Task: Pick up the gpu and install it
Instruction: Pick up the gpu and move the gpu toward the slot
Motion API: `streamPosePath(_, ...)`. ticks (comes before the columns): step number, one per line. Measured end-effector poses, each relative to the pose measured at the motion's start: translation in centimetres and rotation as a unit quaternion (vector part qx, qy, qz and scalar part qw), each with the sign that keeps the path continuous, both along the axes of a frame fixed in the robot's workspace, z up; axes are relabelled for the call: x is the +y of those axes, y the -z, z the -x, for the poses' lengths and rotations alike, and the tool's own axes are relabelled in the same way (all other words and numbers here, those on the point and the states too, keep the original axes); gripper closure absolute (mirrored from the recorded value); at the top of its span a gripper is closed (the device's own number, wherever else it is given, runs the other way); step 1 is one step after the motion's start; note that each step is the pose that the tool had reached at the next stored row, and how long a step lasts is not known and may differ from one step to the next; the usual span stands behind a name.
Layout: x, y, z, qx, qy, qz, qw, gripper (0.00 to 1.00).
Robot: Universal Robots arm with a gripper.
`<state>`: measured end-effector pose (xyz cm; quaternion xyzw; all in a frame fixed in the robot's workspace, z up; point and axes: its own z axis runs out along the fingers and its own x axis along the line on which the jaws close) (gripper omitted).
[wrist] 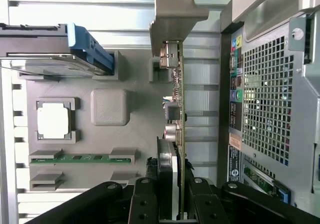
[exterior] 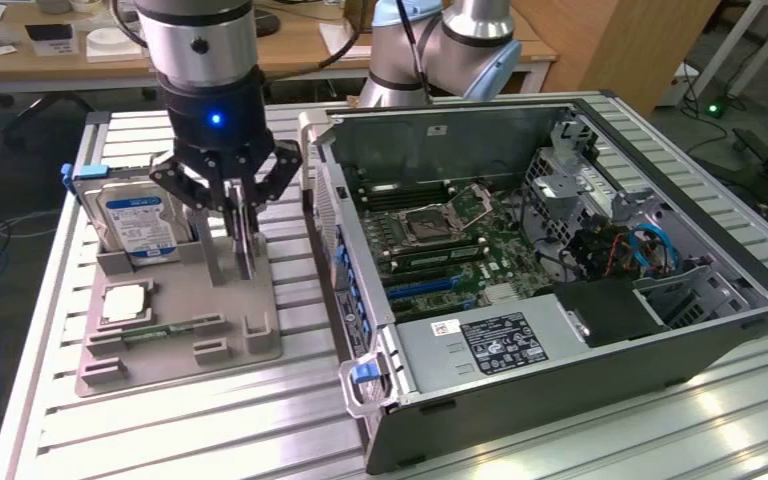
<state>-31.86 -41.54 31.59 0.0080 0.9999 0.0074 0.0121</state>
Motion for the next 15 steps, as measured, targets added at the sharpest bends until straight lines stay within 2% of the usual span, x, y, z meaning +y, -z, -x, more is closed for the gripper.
streamPosePath(15,-0.02,-4.58,0.0,0.0000,0.000,-0.0004,1.0000,0.72)
